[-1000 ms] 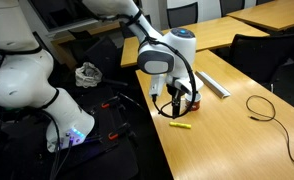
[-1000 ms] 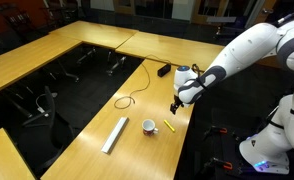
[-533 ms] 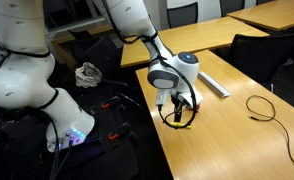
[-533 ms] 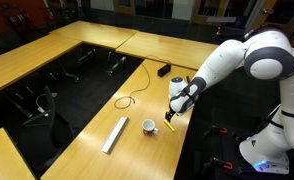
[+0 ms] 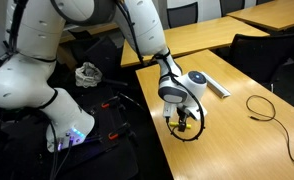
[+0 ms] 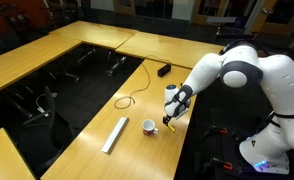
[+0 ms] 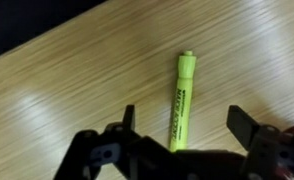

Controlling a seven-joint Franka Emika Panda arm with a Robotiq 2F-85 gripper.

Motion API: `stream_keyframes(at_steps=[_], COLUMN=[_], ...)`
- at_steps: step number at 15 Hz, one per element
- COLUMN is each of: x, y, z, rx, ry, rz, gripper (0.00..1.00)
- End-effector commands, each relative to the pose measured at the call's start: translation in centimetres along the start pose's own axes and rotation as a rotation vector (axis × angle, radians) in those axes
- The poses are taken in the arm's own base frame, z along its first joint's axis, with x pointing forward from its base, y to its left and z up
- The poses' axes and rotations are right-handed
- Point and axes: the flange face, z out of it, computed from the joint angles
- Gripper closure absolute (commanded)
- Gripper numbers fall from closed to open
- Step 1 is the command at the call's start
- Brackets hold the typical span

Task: Put the yellow marker inside the red mug

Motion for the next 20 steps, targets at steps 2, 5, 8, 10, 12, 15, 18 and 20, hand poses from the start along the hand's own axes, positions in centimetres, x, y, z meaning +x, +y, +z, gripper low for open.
stream_keyframes(at_steps=[2,5,8,10,12,15,18,20], x=[1.1,1.4,1.7,1.8,1.9,1.9,1.5,0.9], y=[-0.3,-0.3,-0.3,-0.1,0.0,-0.4,-1.0,-1.5], z=[1.6,2.2,2.3,2.0,1.8,1.9,1.6,0.2], rx=[-0.004,-0.011,-0.043,-0.081,-0.119,-0.134,-0.137,-0.163], ry=[0.001,0.010,0.028,0.042,0.056,0.067,0.074,0.098], rz=[-0.019,-0.017,-0.004,0.037,0.080,0.104,0.110,0.138], gripper=[0.16,0.43,0.66,0.81,0.96,0.95,0.95,0.95])
